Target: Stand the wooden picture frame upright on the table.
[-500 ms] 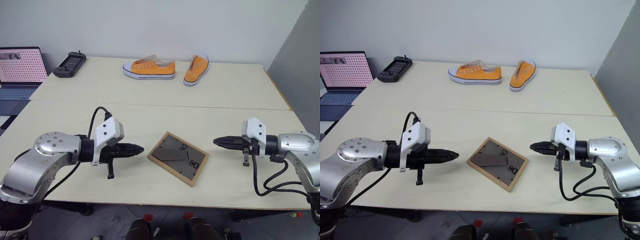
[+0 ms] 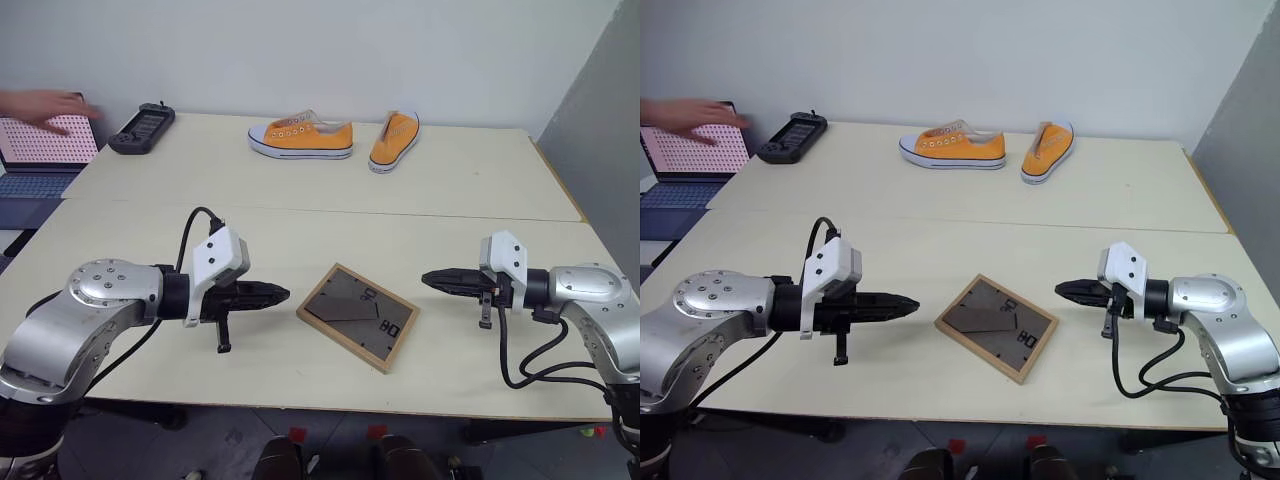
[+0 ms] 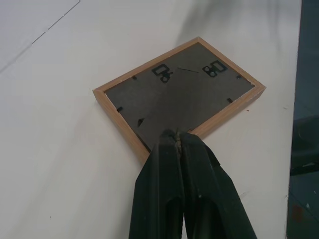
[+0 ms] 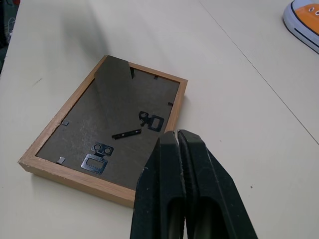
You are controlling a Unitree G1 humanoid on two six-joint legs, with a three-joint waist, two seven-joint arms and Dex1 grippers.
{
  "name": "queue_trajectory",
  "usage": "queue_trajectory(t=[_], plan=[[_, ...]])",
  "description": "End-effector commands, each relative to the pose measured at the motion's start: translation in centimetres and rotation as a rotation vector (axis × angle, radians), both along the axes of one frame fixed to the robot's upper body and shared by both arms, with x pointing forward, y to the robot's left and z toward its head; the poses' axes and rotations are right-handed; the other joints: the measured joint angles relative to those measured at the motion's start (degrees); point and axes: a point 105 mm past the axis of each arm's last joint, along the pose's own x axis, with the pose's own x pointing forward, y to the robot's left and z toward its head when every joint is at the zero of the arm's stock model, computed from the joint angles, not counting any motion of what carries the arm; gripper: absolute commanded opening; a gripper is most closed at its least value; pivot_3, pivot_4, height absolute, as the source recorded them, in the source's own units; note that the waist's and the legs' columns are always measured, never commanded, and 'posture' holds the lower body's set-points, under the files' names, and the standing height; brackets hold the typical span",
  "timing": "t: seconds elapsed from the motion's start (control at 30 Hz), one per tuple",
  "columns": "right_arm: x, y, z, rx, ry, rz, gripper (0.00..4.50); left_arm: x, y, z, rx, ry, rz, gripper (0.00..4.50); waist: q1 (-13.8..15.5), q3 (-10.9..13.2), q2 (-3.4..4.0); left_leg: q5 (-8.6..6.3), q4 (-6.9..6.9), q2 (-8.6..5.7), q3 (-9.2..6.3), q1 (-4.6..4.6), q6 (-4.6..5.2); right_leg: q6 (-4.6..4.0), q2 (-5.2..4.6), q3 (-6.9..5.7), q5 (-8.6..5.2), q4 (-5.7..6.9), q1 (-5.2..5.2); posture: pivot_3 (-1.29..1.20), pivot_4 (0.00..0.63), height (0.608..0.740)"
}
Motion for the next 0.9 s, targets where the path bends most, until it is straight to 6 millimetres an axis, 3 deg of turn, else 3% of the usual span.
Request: queue_trajectory(t=[0.03,0.4,0.63,0.9], plan=[[0.1,0.2,1.1,0.009,-0.053,0.002,0.08,-0.3,-0.3,1.0,-0.013,-0.032,-0.019,0.07,0.00,0.00,0.00,0.00,0.00,0.00,0.00,0.00,0.00,0.00,0.00,0.00,0.00,0.00,0.00,0.00,0.150,0.740],[1.3,0.3,-0.4,-0.006,-0.087,-0.056,0.08,-2.0,-0.1,-1.0,0.077,0.027,-0.076,0.07,-0.03,0.01,0.01,0.00,0.00,0.02,0.00,0.01,0.00,-0.02,0.01,0.00,0.01,0.01,0.00,0.00,0.150,0.740],[3.3,0.4,-2.0,-0.013,-0.107,-0.129,0.08,-0.5,0.1,-3.0,0.165,0.009,-0.096,0.07,-0.02,0.02,0.03,0.01,0.04,0.01,0.01,0.01,0.00,-0.08,0.02,0.01,0.04,0.03,-0.01,0.00,0.150,0.740],[4.7,0.5,-3.8,-0.040,-0.108,-0.159,0.08,-0.1,-2.0,-5.5,0.195,0.031,-0.188,0.07,0.07,0.02,0.04,0.00,0.04,0.00,0.01,-0.02,0.00,-0.21,0.03,0.02,0.12,0.04,-0.01,0.00,0.150,0.740]])
